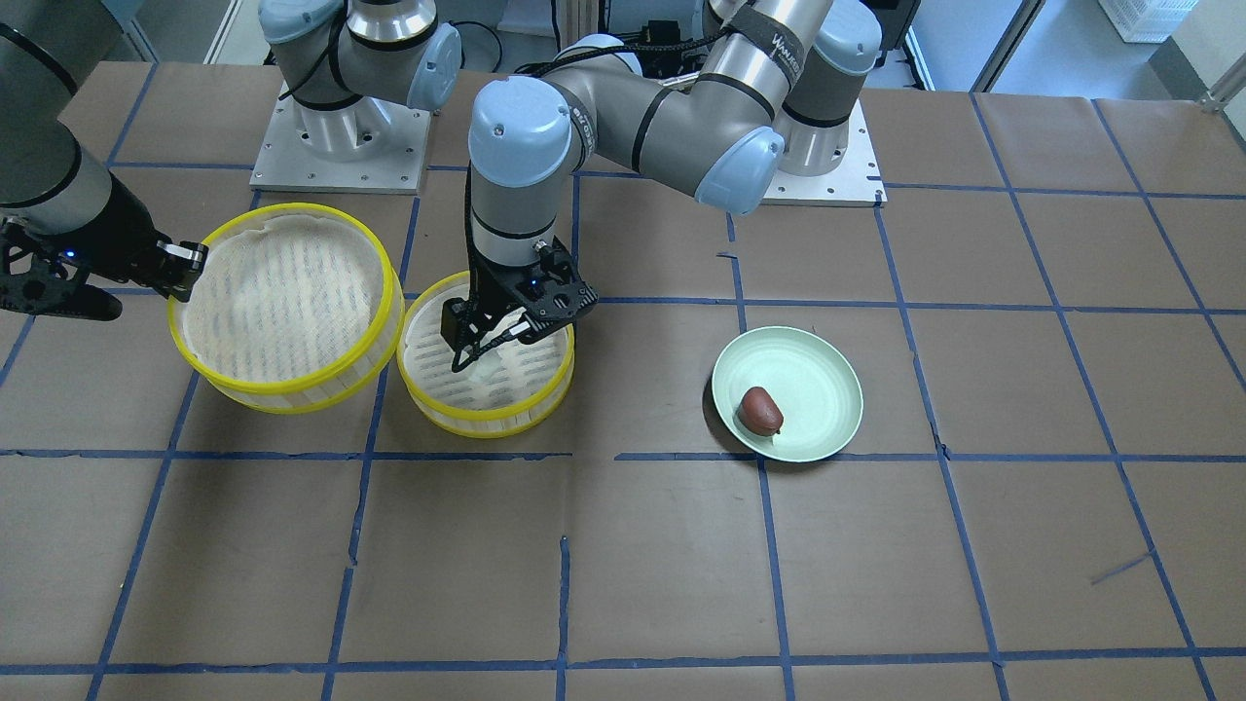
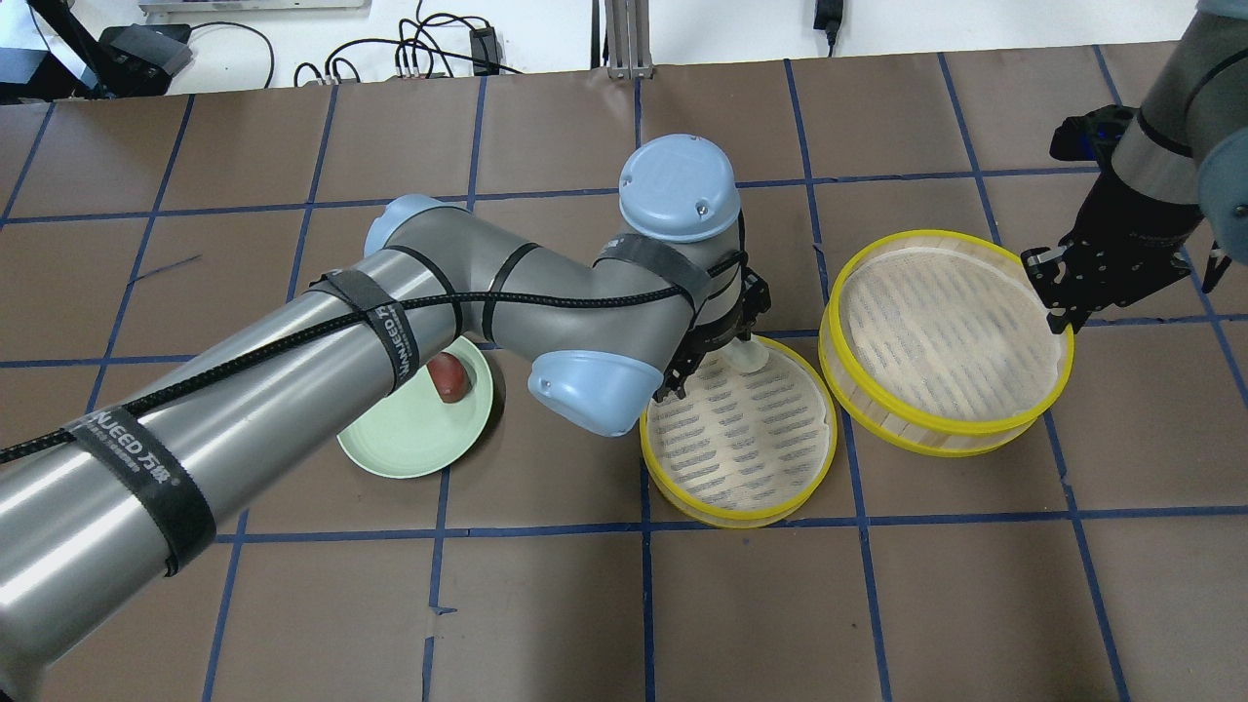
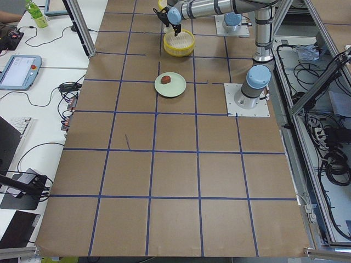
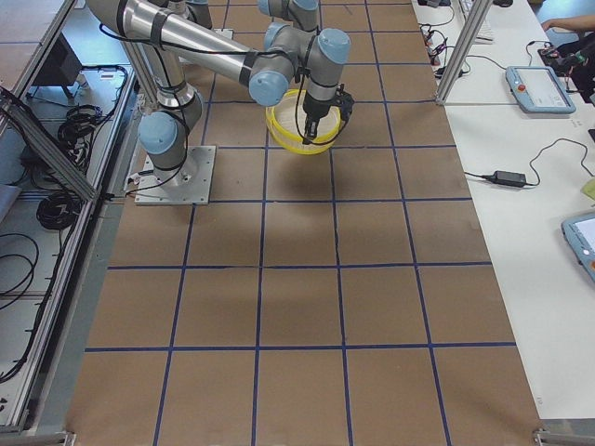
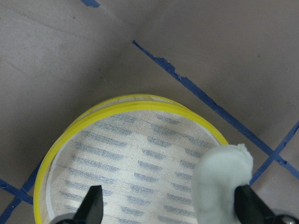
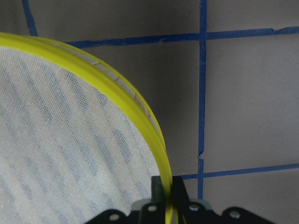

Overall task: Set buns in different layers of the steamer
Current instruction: 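Carry the white bun with the left gripper and lower it into the bottom tier, then open the left gripper and return it to the bowl while the right carries the tier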

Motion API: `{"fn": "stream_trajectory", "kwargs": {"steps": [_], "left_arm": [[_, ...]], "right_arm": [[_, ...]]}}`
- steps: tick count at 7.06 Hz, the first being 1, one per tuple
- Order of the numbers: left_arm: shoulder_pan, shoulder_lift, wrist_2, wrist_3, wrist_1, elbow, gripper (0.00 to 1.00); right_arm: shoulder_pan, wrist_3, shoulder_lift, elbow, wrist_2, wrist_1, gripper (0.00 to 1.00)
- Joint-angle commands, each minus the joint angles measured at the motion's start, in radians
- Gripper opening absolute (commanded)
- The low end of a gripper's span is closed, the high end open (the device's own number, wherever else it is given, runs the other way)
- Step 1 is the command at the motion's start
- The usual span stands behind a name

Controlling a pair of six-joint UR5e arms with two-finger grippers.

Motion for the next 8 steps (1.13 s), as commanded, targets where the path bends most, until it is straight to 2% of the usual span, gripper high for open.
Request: {"fn": "stream_trajectory", "kwargs": {"steps": [1, 2, 4, 5, 6, 7, 8], "left_arm": [[-0.004, 0.008, -0.001, 0.01, -0.007, -0.054, 1.0], [0.009, 0.046, 0.008, 0.066, -0.01, -0.054, 1.0], [0.002, 0.039, 0.019, 0.074, -0.017, -0.052, 1.0], [0.014, 0.045, 0.058, 0.213, -0.01, -0.047, 1.0], [0.075, 0.075, 0.202, 0.504, 0.03, -0.039, 1.0], [0.201, 0.147, 0.224, 0.672, 0.018, -0.053, 1.0], [0.294, 0.161, 0.218, 0.821, 0.017, -0.061, 1.0]], "right_arm": [[0.012, 0.005, 0.003, 0.002, -0.002, -0.001, 0.0], [0.031, 0.013, 0.006, 0.002, -0.002, -0.003, 0.0], [0.044, 0.016, 0.007, 0.002, 0.01, -0.013, 0.0], [0.064, 0.015, 0.015, 0.008, 0.023, -0.023, 0.0], [0.111, 0.012, 0.018, 0.025, 0.018, -0.082, 0.0], [0.158, 0.027, 0.018, 0.028, 0.017, -0.095, 0.01], [0.218, 0.069, 0.038, 0.03, 0.032, -0.101, 0.0]]}}
